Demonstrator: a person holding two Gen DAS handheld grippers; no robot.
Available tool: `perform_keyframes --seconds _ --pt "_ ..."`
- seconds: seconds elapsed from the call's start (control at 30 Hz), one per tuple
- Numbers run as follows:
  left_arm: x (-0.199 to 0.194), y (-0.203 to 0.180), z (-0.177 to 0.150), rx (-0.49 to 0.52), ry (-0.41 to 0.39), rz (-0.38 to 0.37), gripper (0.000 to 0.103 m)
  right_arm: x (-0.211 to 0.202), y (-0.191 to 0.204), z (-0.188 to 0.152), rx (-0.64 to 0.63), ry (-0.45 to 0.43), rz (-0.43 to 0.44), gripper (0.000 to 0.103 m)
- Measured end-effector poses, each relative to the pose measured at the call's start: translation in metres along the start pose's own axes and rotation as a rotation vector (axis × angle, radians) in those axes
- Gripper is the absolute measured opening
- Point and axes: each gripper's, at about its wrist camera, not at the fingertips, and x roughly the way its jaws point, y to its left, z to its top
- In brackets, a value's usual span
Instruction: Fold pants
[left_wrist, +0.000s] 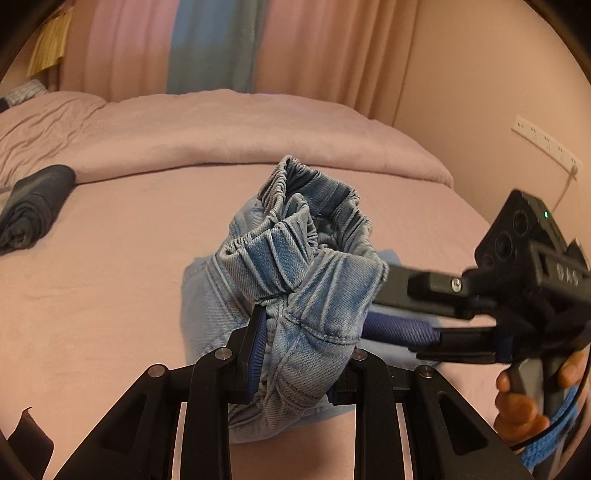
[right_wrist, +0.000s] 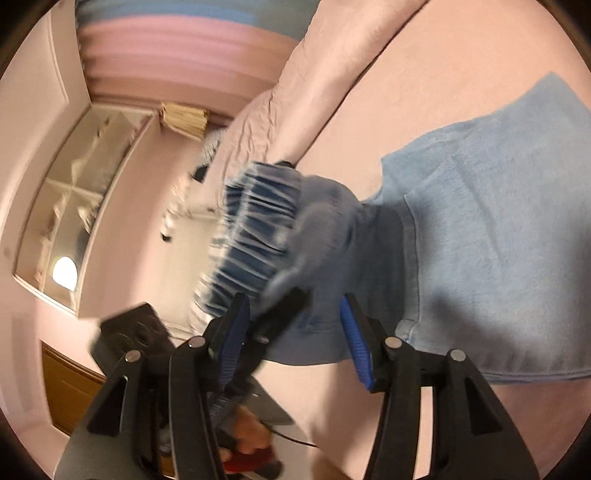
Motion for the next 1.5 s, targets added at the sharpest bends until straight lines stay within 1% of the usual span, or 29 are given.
perform_keyframes --seconds 0.17,0.23,0.27,0.3,0.33,0.4,0.5,0.6,0.67,0.7,0.73,0.77,0.83,0.93,1.0,1.1,1.2,1.27,1.37,1.4,1.5 --pt "0.009 -0.007 0.000 0.035 0.050 -0.016 0.024 -0.006 0.003 -0.004 0.039 -0.010 -0.004 0.052" --pt "0.014 -0.008 -0.001 0.040 0.080 -0.025 0.025 -0.007 0.002 -0.001 0.065 -0.012 0.001 0.054" --pt "0.016 -0.010 -0.001 0.040 0.088 -0.036 0.025 -0.010 -0.003 0.011 0.080 -0.015 0.030 0.057" --pt "0.018 -0.012 -0.002 0.046 0.100 -0.048 0.026 -0.011 -0.005 0.011 0.104 -0.014 0.065 0.065" --pt "0.018 -0.014 -0.004 0.058 0.105 -0.055 0.027 -0.012 -0.006 0.014 0.116 -0.015 0.074 0.069" --pt "0.020 -0.018 -0.005 0.072 0.123 -0.080 0.031 -0.014 -0.004 0.015 0.106 -0.005 0.010 0.073" --pt "0.021 -0.016 -0.007 0.063 0.144 -0.121 0.037 -0.007 0.000 0.019 0.083 0.029 -0.111 0.075" --pt "0.013 -0.009 -0.012 0.042 0.141 -0.180 0.038 0.002 0.002 0.025 0.058 0.072 -0.195 0.075" --pt "0.005 -0.005 -0.017 0.032 0.139 -0.217 0.038 0.006 -0.005 0.028 0.047 0.095 -0.242 0.075" --pt "-0.001 0.000 -0.020 0.013 0.141 -0.246 0.038 0.010 -0.007 0.029 0.037 0.107 -0.289 0.070" --pt "-0.007 0.007 -0.023 -0.015 0.137 -0.261 0.038 0.011 -0.009 0.030 0.024 0.106 -0.329 0.060" --pt "-0.013 0.014 -0.026 -0.039 0.129 -0.265 0.038 0.012 -0.008 0.032 0.007 0.100 -0.339 0.058" --pt "-0.020 0.028 -0.030 -0.090 0.113 -0.260 0.038 0.012 -0.009 0.036 -0.014 0.086 -0.348 0.046" --pt "-0.021 0.049 -0.031 -0.173 0.104 -0.238 0.038 0.007 -0.013 0.041 -0.023 0.061 -0.338 0.040" --pt "-0.021 0.061 -0.032 -0.224 0.102 -0.209 0.038 0.005 -0.006 0.041 -0.060 0.045 -0.339 0.037" --pt "-0.024 0.071 -0.032 -0.274 0.094 -0.202 0.038 -0.009 0.008 0.044 -0.101 -0.007 -0.272 0.033" --pt "-0.027 0.070 -0.031 -0.280 0.084 -0.205 0.038 -0.035 0.022 0.051 -0.143 -0.072 -0.245 0.032" --pt "-0.028 0.070 -0.033 -0.282 0.085 -0.211 0.038 -0.057 0.025 0.058 -0.145 -0.112 -0.234 0.032" --pt "-0.019 0.065 -0.030 -0.278 0.099 -0.217 0.038 -0.082 0.012 0.064 -0.114 -0.145 -0.259 0.032" --pt "-0.016 0.064 -0.029 -0.273 0.107 -0.216 0.038 -0.085 0.007 0.063 -0.099 -0.149 -0.263 0.032" --pt "-0.009 0.056 -0.025 -0.245 0.128 -0.215 0.038 -0.102 -0.025 0.060 -0.019 -0.169 -0.266 0.032"
